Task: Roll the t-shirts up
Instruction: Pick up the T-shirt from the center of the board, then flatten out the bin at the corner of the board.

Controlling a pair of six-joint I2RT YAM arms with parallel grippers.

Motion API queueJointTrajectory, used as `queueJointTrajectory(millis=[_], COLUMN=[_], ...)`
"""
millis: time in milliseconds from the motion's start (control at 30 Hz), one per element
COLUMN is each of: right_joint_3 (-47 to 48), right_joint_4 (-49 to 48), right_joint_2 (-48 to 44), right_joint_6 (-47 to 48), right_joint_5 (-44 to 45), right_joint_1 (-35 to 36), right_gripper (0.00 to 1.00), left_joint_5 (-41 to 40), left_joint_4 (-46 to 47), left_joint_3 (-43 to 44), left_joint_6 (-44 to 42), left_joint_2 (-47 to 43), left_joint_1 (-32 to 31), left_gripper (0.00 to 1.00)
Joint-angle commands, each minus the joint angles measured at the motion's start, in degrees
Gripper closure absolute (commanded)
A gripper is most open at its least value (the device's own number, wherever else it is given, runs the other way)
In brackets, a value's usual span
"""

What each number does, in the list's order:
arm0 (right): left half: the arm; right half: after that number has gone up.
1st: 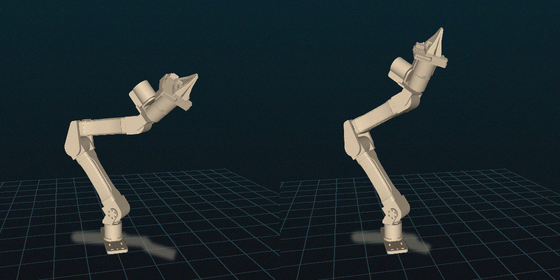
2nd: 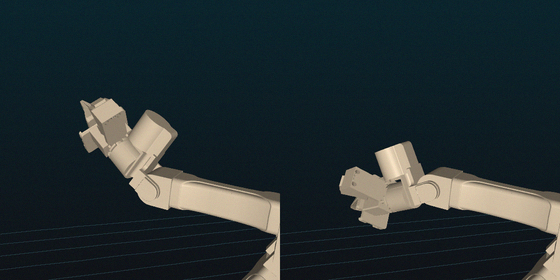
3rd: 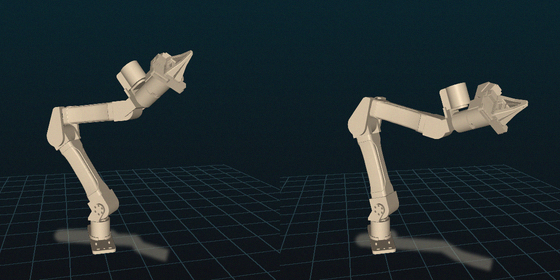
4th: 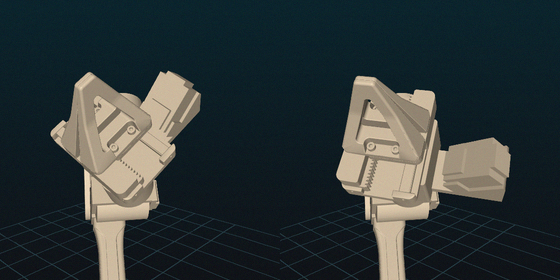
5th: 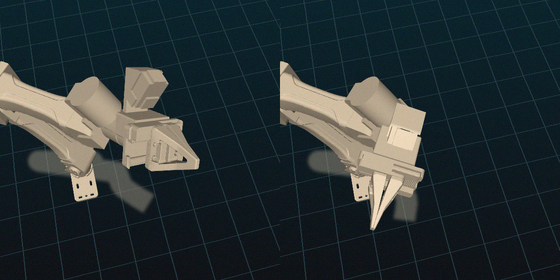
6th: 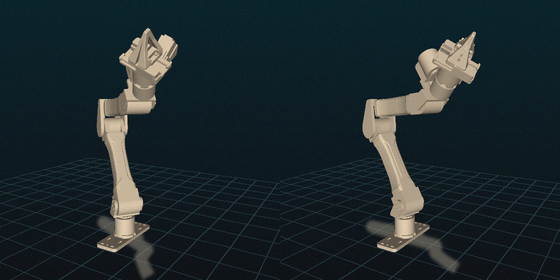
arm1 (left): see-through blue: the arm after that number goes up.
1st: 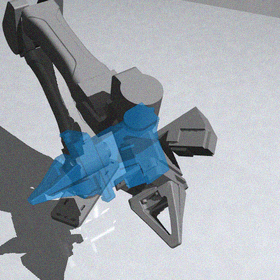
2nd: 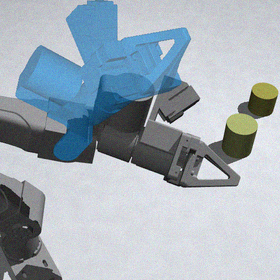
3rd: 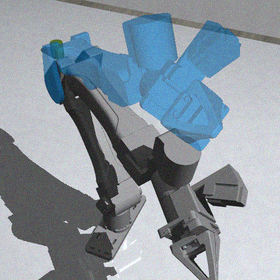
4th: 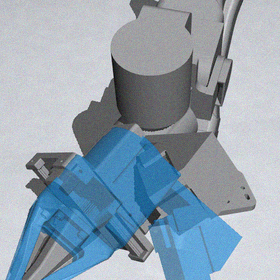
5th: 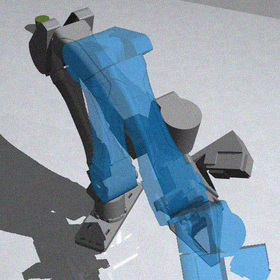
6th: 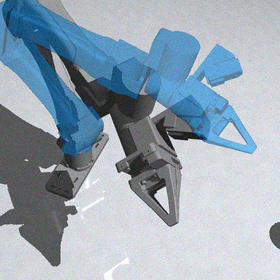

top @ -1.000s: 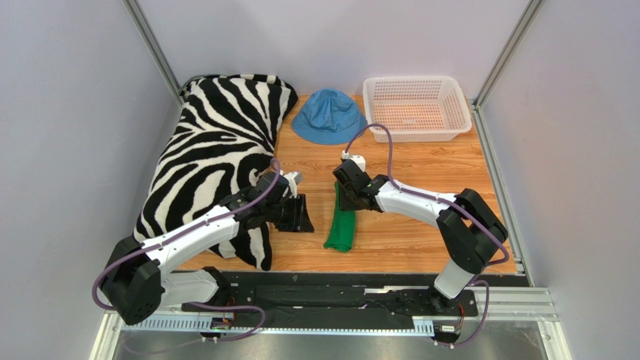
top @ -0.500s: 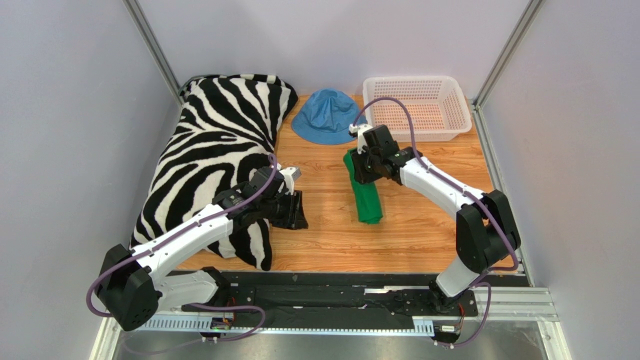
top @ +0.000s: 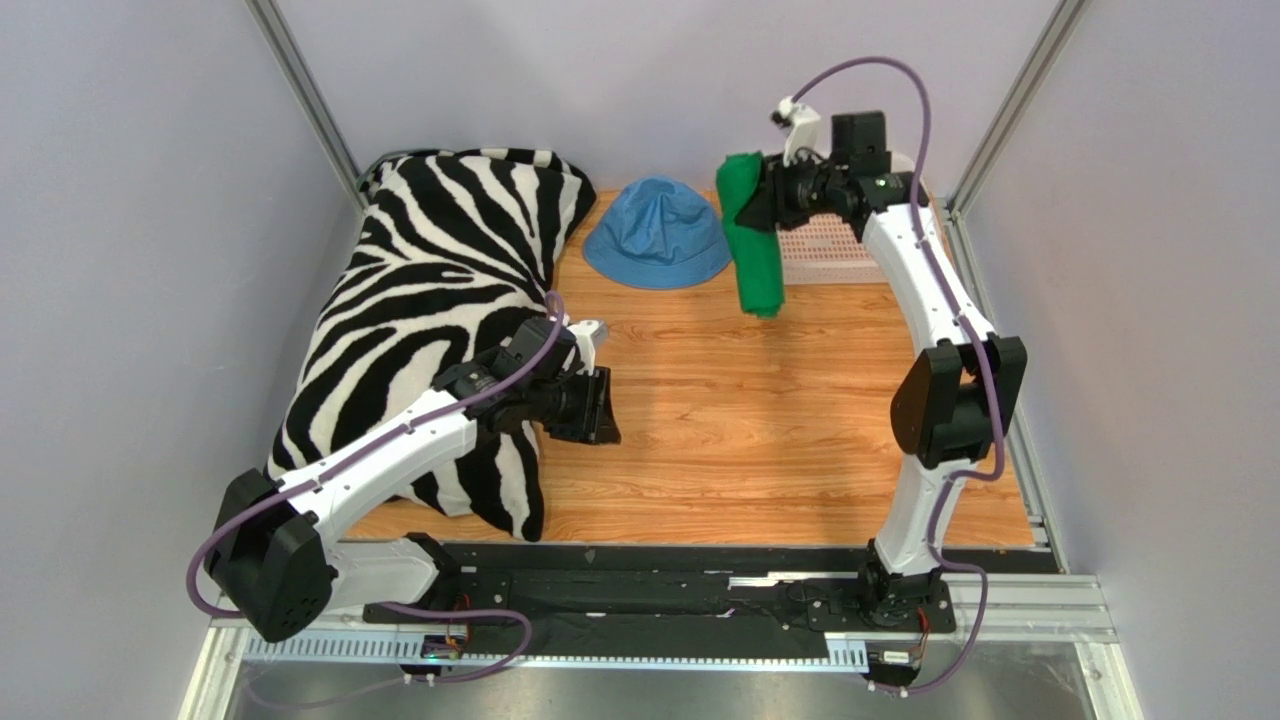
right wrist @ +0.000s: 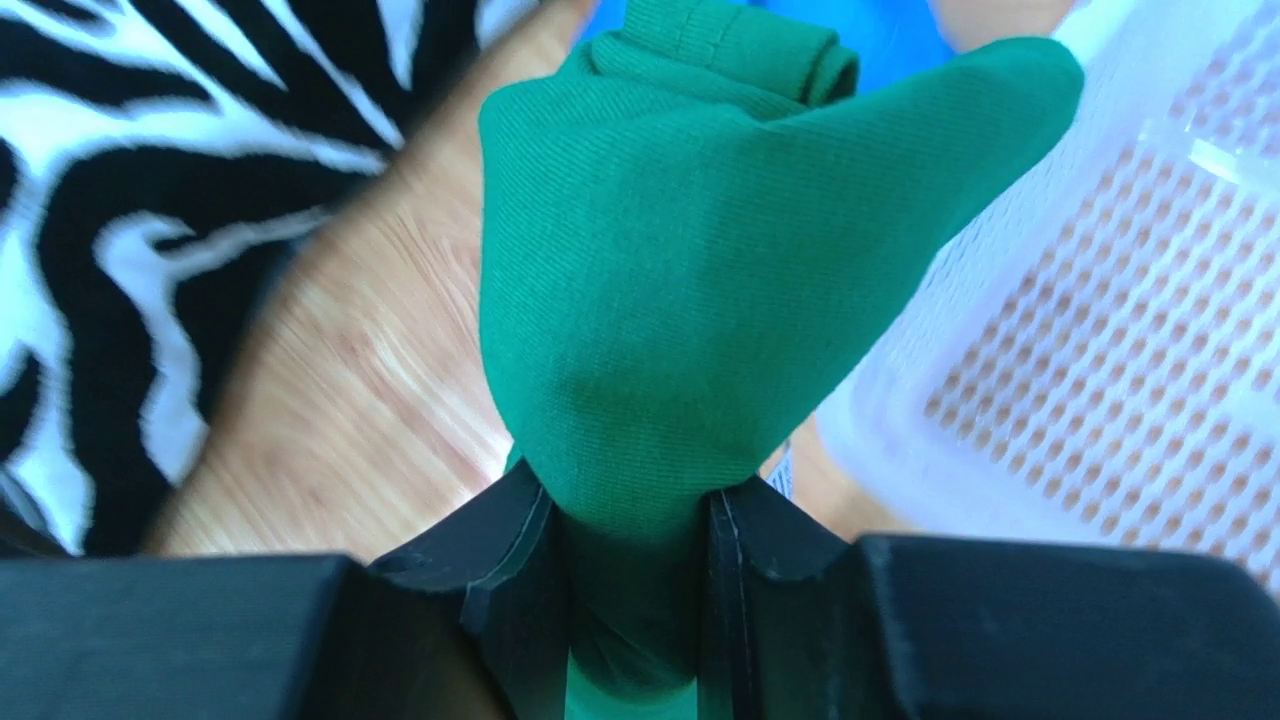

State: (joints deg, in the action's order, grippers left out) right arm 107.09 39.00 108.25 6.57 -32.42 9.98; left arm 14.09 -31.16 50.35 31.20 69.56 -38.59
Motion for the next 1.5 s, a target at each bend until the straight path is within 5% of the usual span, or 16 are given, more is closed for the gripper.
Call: queueJointTrajectory(millis=[0, 333, 467, 933, 1467], right_joint_3=[13.57, 38.35, 45.50, 41.01, 35.13], right_joint_4=[-4.97, -50.38, -51.30, -27.42, -3.95], right_joint_2=[7.47, 36.90, 45.72, 49.96, 43.37], right_joint_6=[-7.77, -54.18, -58.68, -41.48, -21.25], right_joint_5=[-18.95, -33.32, -31.30, -27.61, -10.83], right_joint_1=[-4.96, -13.13, -15.07, -16.57, -13.41], right_gripper=[1.00, 1.00, 1.00, 1.00, 1.00], left_joint_5=[-0.11, -0.73, -0.81, -0.73, -0.82], left_joint_4=[-0.31, -1.89, -3.29, -5.32, -5.14], left_joint_3=[3.61, 7.30, 9.24, 11.88, 13.29], left_joint_6=[-1.58, -2.37, -2.90, -4.83, -5.36], left_joint_2=[2.07, 6.72, 7.96, 10.86, 12.09], left_joint_1=[0.80, 2.64, 2.99, 4.05, 4.13], left_gripper=[0.53, 0.54, 0.54, 0.55, 0.55])
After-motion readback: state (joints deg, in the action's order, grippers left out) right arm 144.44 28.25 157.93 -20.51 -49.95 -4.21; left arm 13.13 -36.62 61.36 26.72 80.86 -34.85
